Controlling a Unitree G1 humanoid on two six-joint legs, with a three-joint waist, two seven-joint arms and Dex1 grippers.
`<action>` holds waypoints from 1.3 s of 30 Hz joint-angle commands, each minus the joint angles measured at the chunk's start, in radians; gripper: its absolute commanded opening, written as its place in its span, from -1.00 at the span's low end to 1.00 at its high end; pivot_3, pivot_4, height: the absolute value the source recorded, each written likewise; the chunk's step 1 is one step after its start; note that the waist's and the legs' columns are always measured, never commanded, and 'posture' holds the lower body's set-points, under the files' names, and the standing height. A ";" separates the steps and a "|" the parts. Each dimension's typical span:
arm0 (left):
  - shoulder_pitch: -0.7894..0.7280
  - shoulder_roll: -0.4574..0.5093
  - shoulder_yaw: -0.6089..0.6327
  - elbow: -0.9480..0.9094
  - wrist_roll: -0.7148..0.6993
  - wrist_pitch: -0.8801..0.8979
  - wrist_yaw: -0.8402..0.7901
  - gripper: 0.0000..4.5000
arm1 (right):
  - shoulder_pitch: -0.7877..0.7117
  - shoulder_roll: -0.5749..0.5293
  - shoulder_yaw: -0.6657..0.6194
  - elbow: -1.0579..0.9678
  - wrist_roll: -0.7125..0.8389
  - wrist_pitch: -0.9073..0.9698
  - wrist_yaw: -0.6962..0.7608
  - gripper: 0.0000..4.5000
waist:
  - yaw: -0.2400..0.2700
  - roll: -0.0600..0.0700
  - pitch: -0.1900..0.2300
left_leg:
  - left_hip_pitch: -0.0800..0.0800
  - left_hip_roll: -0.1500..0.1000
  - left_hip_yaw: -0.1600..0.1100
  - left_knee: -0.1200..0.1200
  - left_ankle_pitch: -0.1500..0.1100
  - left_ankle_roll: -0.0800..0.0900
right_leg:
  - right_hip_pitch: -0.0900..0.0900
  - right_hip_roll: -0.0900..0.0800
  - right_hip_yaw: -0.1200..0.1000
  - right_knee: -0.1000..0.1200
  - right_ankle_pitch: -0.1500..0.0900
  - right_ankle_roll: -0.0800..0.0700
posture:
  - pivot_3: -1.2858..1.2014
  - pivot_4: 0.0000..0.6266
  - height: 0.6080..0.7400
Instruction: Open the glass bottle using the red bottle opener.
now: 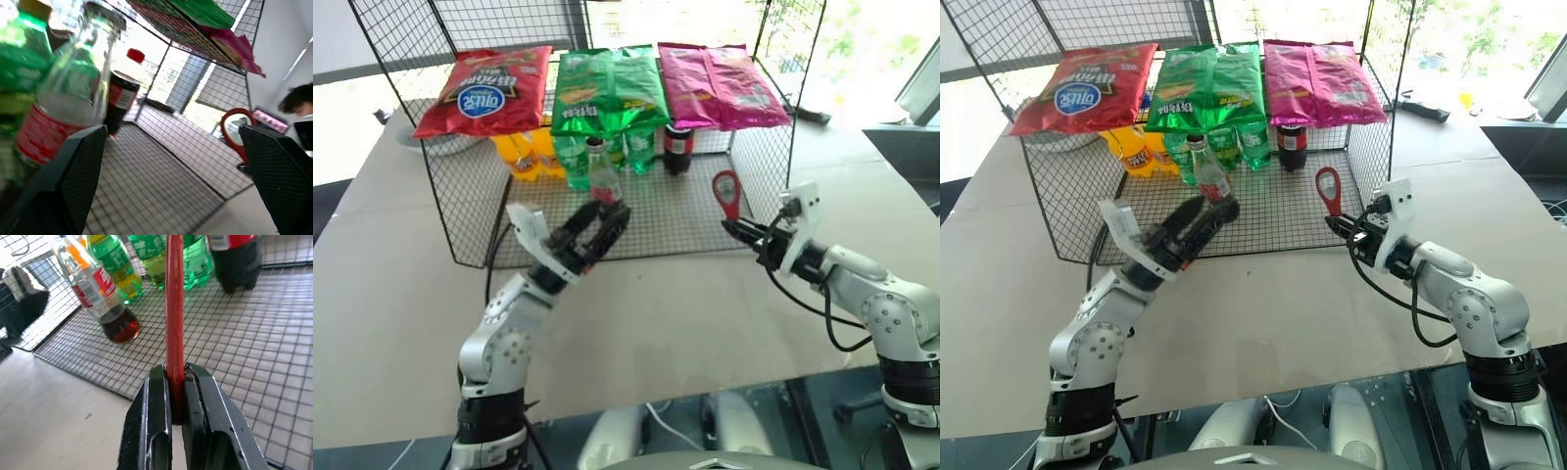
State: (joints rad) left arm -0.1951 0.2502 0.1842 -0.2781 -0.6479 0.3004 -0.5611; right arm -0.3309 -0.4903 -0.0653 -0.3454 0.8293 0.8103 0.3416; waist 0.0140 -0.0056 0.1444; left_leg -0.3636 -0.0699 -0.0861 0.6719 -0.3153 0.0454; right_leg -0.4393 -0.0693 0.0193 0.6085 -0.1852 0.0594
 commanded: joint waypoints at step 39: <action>-0.103 -0.031 -0.246 0.190 0.343 -0.332 -0.051 0.19 | -0.077 0.119 0.090 -0.012 -0.477 -0.377 0.042 -1.00 | -0.009 0.000 0.000 | -0.002 -0.001 -0.001 0.003 0.000 0.000 | -0.001 0.003 0.000 0.002 0.000 0.000 | 0.03 -0.52 0.91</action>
State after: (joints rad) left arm -0.3082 0.2008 -0.0416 0.0328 -0.2797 -0.0568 -0.5840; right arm -0.3843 -0.3787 0.0575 -0.3473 0.3691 0.4853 0.3932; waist 0.0054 -0.0056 0.1444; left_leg -0.3653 -0.0706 -0.0869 0.6753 -0.3152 0.0456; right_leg -0.4405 -0.0661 0.0192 0.6109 -0.1849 0.0598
